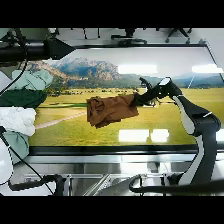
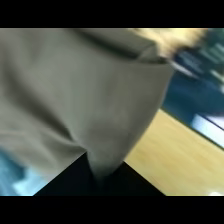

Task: Fold the shirts.

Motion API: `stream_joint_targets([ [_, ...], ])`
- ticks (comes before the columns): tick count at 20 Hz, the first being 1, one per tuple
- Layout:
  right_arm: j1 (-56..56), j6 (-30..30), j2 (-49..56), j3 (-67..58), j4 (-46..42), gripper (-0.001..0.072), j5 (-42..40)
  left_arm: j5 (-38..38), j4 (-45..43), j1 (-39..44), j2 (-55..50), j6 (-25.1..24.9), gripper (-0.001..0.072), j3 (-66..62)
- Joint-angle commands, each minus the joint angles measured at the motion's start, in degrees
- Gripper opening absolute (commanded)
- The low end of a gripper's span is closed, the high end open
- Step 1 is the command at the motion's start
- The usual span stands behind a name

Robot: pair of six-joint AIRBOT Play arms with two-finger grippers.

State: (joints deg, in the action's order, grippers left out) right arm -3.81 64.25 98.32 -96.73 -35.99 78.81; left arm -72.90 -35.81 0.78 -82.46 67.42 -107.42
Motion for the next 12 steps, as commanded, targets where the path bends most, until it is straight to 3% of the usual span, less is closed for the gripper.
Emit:
stream_joint_targets([
  [1, 1.44, -2.38, -3.06, -3.96, 7.41, 0.0017, 1.46, -0.7, -0.04, 0.02, 0.0, 0.13, 0.0011, 0.02],
  [5, 9.75, 3.45, -11.98, -13.73, 7.5, 0.0016, 2.23, -1.22, -0.07, 0.02, 0.0, 0.13, 0.0011, 0.02],
  [7, 17.0, 9.81, -16.13, -16.33, 4.09, 0.0017, 2.12, -1.66, -0.07, 0.02, 0.0, 0.11, 0.0011, 0.02],
  [9, 25.29, 18.25, -18.93, -16.35, -3.76, 0.0017, 2.93, -2.19, -0.07, 0.02, 0.0, 0.11, 0.0011, 0.02],
  [12, 34.58, 26.01, -20.72, -16.33, -19.93, 0.0016, 5.38, -3.21, -0.04, 0.02, 0.0, 0.11, 0.0011, 0.02],
])
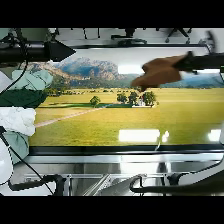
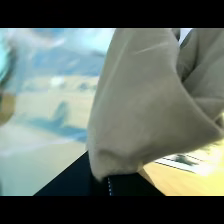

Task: Fold the shirts.

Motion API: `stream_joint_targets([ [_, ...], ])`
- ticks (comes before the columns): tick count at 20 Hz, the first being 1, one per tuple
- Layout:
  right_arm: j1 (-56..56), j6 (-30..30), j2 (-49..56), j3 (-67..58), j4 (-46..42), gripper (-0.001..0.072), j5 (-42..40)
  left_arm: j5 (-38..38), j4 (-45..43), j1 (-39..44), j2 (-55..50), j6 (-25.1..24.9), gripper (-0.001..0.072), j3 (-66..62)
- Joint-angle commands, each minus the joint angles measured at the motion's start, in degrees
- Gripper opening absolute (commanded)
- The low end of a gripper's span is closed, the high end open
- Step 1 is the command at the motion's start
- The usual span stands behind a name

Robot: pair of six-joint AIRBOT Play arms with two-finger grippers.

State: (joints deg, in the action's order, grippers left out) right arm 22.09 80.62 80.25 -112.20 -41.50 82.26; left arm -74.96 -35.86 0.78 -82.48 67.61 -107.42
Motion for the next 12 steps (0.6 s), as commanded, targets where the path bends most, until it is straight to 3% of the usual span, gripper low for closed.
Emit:
stream_joint_targets([
  [1, 10.86, 11.8, -2.82, -0.79, -21.22, 0.0016, 3.21, -1.68, -0.02, 0.07, 0.02, -0.09, 0.0011, 0.02],
  [4, 14.86, 16.11, -3.37, 2.34, -37.05, 0.0016, 7.89, -3.13, -0.04, 0.09, 0.02, -0.09, 0.0011, 0.02],
  [7, 16.13, 18.05, -5.46, 12.17, -43.32, 0.0016, 9.62, -3.82, -0.07, 0.07, 0.02, -0.09, 0.0011, 0.09],
  [12, 16.13, 25.57, -12.31, 36.65, -49.7, 0.0016, 3.61, -5.55, -0.11, 0.07, 0.0, -0.11, 0.0011, 0.07],
])
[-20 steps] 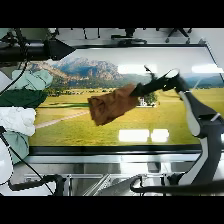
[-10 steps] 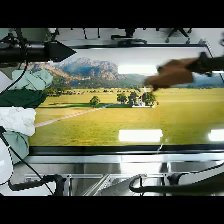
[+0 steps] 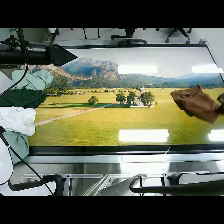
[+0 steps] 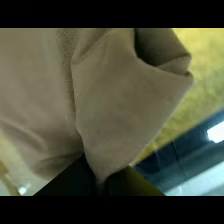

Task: Fold the shirts.

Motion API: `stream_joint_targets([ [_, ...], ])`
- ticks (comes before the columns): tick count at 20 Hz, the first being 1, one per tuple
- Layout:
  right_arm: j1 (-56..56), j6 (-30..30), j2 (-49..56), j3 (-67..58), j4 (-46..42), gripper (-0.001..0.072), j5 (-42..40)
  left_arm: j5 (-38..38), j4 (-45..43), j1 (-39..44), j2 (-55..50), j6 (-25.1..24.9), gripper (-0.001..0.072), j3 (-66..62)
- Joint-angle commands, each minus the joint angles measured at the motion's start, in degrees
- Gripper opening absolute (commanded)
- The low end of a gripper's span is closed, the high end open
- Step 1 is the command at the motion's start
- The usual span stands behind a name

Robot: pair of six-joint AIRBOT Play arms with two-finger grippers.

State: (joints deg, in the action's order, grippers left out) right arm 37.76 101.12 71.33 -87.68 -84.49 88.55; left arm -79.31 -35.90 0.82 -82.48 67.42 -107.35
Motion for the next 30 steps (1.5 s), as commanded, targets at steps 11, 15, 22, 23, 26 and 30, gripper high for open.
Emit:
stream_joint_targets([
  [11, 0.24, 4.68, -5.57, 16.09, -6.8, 0.0556, 3.17, -1.53, 0.07, -0.02, 0.02, 0.11, 0.0012, -0.04],
  [15, 0.2, 4.07, -5.75, -3.82, -4.55, 0.0558, 12.66, 2.23, 0.07, -0.04, 0.04, 0.11, 0.0011, -0.04],
  [22, -10.16, -2.78, -14.58, -8.5, 6.73, 0.0016, 5.6, -5.97, -0.11, -0.92, 0.09, 1.81, 0.0008, 0.15],
  [23, -13.22, -3.43, -16.46, -6.6, 6.75, 0.0016, 3.98, -7.28, -0.15, -0.2, 0.85, 2.12, 0.0007, 1.46],
  [26, -23.34, -3.87, -24.13, 5.31, 6.78, 0.0017, -3.85, -3.98, -2.32, 3.15, 7.28, 2.08, 0.0007, 13.75],
  [30, -35.15, -3.19, -31.95, 24.61, 7.26, 0.0017, -12.44, 2.01, -7.32, 8.33, 17.29, 2.08, 0.0007, 34.23],
])
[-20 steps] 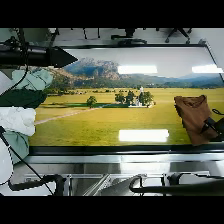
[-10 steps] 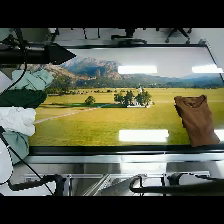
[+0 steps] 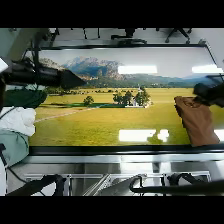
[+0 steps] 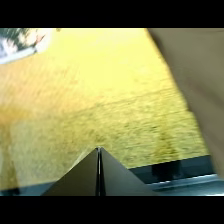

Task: Fold the shirts.

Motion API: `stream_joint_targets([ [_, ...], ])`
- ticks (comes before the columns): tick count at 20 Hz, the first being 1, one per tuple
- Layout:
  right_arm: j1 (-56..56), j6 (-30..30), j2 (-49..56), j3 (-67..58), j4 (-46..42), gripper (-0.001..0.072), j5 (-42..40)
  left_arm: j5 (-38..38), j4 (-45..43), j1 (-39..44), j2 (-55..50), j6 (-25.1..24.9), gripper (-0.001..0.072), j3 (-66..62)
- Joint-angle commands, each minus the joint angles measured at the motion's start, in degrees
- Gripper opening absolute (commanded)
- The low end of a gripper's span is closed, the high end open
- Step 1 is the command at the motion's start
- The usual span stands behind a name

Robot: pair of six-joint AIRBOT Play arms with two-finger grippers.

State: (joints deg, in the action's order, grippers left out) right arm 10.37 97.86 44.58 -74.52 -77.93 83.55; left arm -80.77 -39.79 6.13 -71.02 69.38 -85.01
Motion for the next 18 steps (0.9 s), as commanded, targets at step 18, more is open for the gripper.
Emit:
stream_joint_targets([
  [18, -14.51, 0.02, -6.21, 21.75, 2.12, 0.0017, -12.41, 11.76, -5.27, 4.31, 15.28, 0.11, 0.0012, 27.96],
])
